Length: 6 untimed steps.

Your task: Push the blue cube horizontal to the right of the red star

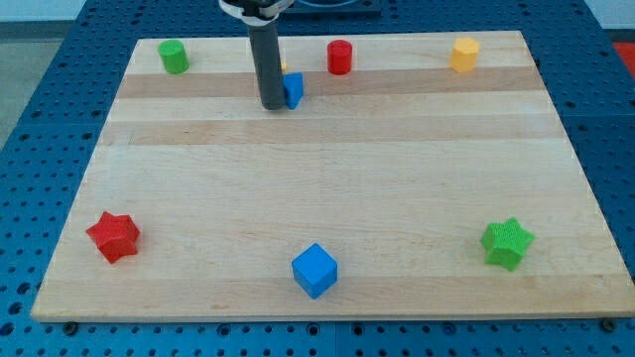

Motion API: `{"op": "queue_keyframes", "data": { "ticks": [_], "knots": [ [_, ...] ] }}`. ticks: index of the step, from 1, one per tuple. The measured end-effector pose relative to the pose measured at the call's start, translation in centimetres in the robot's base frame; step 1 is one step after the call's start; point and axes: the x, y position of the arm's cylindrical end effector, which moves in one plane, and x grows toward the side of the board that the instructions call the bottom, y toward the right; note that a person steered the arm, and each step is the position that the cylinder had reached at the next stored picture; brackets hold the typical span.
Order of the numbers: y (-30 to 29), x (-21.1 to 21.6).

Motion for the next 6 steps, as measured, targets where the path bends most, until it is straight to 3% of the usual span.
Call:
{"op": "queue_keyframes", "data": {
  "ticks": [1,2,3,5,6],
  "knots": [
    [1.6,-3.4],
    [1.9,-3.5],
    [1.9,0.9],
    [10.9,17.8],
    [17.0,23.7]
  ]
}}
